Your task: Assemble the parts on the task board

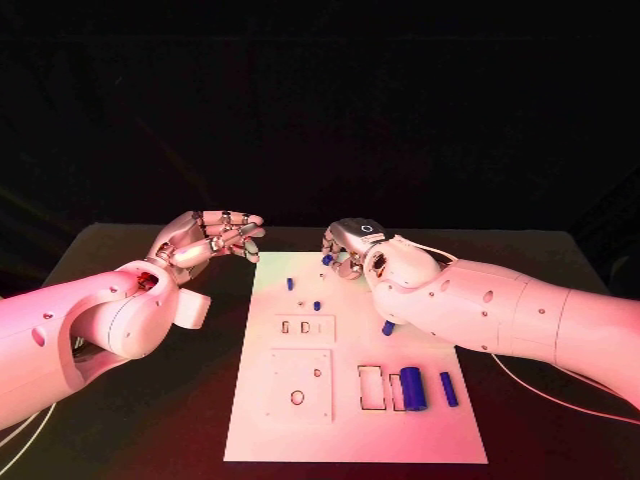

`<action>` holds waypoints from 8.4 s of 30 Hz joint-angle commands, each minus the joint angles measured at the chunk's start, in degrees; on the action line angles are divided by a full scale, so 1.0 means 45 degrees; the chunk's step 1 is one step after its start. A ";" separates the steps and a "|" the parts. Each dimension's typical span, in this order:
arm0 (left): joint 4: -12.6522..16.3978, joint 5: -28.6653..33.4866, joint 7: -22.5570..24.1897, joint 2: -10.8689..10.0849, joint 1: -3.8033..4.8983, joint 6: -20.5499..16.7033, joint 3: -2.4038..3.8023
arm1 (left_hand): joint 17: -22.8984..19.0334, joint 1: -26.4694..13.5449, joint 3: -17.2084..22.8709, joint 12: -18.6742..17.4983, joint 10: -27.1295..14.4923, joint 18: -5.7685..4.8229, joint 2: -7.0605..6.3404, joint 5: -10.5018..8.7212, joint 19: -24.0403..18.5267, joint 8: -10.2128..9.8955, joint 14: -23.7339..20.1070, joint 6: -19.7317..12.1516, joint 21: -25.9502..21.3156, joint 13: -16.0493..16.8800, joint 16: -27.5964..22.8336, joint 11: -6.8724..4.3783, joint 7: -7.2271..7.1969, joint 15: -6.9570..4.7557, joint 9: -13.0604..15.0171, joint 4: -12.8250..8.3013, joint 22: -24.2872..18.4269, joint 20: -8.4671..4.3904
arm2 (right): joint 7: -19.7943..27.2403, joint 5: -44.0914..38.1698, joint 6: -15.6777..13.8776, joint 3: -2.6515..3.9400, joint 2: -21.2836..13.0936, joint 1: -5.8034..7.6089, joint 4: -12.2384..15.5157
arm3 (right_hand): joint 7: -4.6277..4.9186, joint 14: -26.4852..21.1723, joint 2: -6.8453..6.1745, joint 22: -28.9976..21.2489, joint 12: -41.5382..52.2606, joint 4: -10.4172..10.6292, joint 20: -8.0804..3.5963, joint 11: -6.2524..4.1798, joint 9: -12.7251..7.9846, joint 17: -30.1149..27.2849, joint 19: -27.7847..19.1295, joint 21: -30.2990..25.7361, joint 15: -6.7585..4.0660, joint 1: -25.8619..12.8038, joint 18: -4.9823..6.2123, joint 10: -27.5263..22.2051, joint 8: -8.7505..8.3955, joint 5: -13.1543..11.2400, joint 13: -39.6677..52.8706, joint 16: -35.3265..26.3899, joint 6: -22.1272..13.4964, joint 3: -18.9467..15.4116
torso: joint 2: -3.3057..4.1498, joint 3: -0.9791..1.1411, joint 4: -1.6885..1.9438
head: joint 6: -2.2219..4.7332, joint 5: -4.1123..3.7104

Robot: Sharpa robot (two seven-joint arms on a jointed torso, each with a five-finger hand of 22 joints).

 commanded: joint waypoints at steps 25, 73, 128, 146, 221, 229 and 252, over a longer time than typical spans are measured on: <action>-0.0239 0.0001 0.0152 -0.0072 0.0059 0.0278 0.0017 | -0.0122 -0.0107 -0.0017 -0.0009 -0.0151 0.0178 0.0086 -0.0071 -0.0074 -0.0070 -0.0122 -0.0095 -0.0191 0.0025 -0.0234 0.0047 0.0047 0.0006 0.0026 -0.0123 -0.0122 0.0034 | 0.0091 0.0290 -0.0077 -0.0016 -0.1394 0.0031 0.1611 | 0.0057 -0.0060 -0.0539 0.0387 0.0001 -0.0070 0.0407 0.0436 0.0076 -0.1660 -0.0815 -0.1470 0.0375 -0.0620 0.0413 -0.1981 -0.0615 -0.0071 -0.0581 -0.1251 -0.0989 0.0146 | -0.0036 0.0028 -0.0099 | -0.0004 0.0066; -0.1546 0.0864 0.0694 -0.0317 0.0232 0.0058 0.0024 | -0.4706 0.0897 -0.4082 -0.0156 -0.4797 -0.0648 0.1145 -0.0001 -0.4903 -0.0679 -0.4569 -0.2809 -0.7979 -0.0438 -0.7325 0.1242 0.0814 0.1729 -0.0784 0.0937 -0.4220 0.1366 | 0.0285 0.3856 0.1920 0.0174 -0.3719 0.0507 0.1491 | -0.0077 0.0999 0.0586 0.3143 1.5597 0.2493 -0.0039 -0.0221 0.0698 0.3143 0.1152 0.0592 -0.0103 0.0440 -0.0303 0.1460 -0.1013 -0.0246 1.4158 0.2555 -0.1229 -0.6382 | -0.0093 0.0119 -0.0248 | -0.0048 0.0071; -0.1490 0.0935 0.0679 -0.0203 0.0230 0.0190 0.0023 | -0.4726 0.1074 -0.4063 -0.0134 -0.4597 -0.0558 0.1278 0.0004 -0.4261 -0.0561 -0.4205 -0.2557 -0.7845 -0.0431 -0.7284 0.1217 0.0824 0.1688 -0.0766 0.0913 -0.4148 0.1360 | 0.0599 0.1001 -0.0811 0.0113 -0.3346 0.0429 0.3597 | -0.0434 0.1121 0.0289 0.3355 1.7147 0.1976 -0.0266 -0.0549 0.0797 0.3909 0.1332 0.0819 -0.0361 0.1107 -0.0378 0.2612 -0.0265 0.1304 1.5868 0.2993 0.0164 -0.2508 | -0.0102 0.0119 -0.0268 | -0.0062 0.0199; -0.1387 0.0945 0.0636 -0.0107 0.0230 0.0215 0.0023 | -0.4742 0.1099 -0.4054 -0.0130 -0.4563 -0.0544 0.1295 0.0003 -0.4176 -0.0544 -0.4193 -0.2528 -0.7827 -0.0429 -0.7286 0.1212 0.0822 0.1683 -0.0766 0.0904 -0.4140 0.1361 | -0.0198 0.0069 -0.0398 0.0030 -0.1759 0.0072 0.3153 | -0.0415 0.1118 0.0193 0.3355 1.7116 0.1967 -0.0267 -0.0536 0.0787 0.3893 0.1332 0.0819 -0.0357 0.0968 -0.0378 0.2595 -0.0282 0.1240 1.5846 0.2984 0.0091 -0.2413 | -0.0072 0.0117 -0.0251 | 0.0009 0.0215; -0.1351 0.0946 0.0444 -0.0106 0.0230 0.0373 0.0021 | -0.4816 0.1159 -0.4022 -0.0128 -0.4498 -0.0505 0.1351 0.0001 -0.3919 -0.0465 -0.4226 -0.2349 -0.7777 -0.0427 -0.7315 0.1201 0.0819 0.1673 -0.0749 0.0881 -0.4121 0.1361 | -0.0441 0.0498 0.0974 -0.0030 -0.0846 -0.0464 0.1559 | 0.0014 0.1113 0.0415 0.3355 1.6356 0.2455 0.0099 -0.0122 0.0052 0.3903 0.1332 0.0819 0.0018 -0.1967 -0.0378 0.1956 -0.1252 0.1536 1.5280 0.2979 -0.1211 -0.3642 | -0.0093 0.0137 -0.0284 | -0.0254 0.0231; -0.1355 0.0946 0.0440 -0.0128 0.0229 0.0367 0.0021 | -0.4818 0.1169 -0.4017 -0.0128 -0.4487 -0.0500 0.1358 0.0001 -0.3881 -0.0455 -0.4194 -0.2330 -0.7771 -0.0427 -0.7315 0.1201 0.0819 0.1672 -0.0749 0.0875 -0.4119 0.1361 | -0.0448 0.0531 0.0898 -0.0044 -0.1199 -0.0466 0.1987 | 0.0002 0.1120 0.0415 0.3355 1.6414 0.2461 0.0092 -0.0133 0.0054 0.3928 0.1332 0.0819 0.0010 -0.1985 -0.0378 0.2007 -0.1225 0.1533 1.5330 0.2993 -0.1155 -0.3636 | -0.0092 0.0143 -0.0269 | -0.0263 0.0233; -0.1448 0.0946 0.0435 -0.0136 0.0222 0.0518 0.0017 | -0.4631 0.1214 -0.3997 -0.0051 -0.3902 -0.0367 0.1375 -0.0004 -0.2753 -0.0311 -0.2909 -0.2015 -0.7515 -0.0387 -0.7072 0.1146 0.0806 0.1574 -0.0738 0.0827 -0.4015 0.1349 | 0.2996 0.5254 0.0189 0.0199 -0.5993 0.0322 0.4920 | 0.0080 0.1129 0.0040 0.3355 1.6290 0.1842 0.0098 -0.0085 -0.0153 0.3995 0.1332 0.0819 0.0041 -0.0584 -0.0378 0.1884 -0.1326 0.1030 1.5257 0.3022 -0.1242 -0.3168 | -0.0208 0.0238 -0.0431 | -0.0146 0.0078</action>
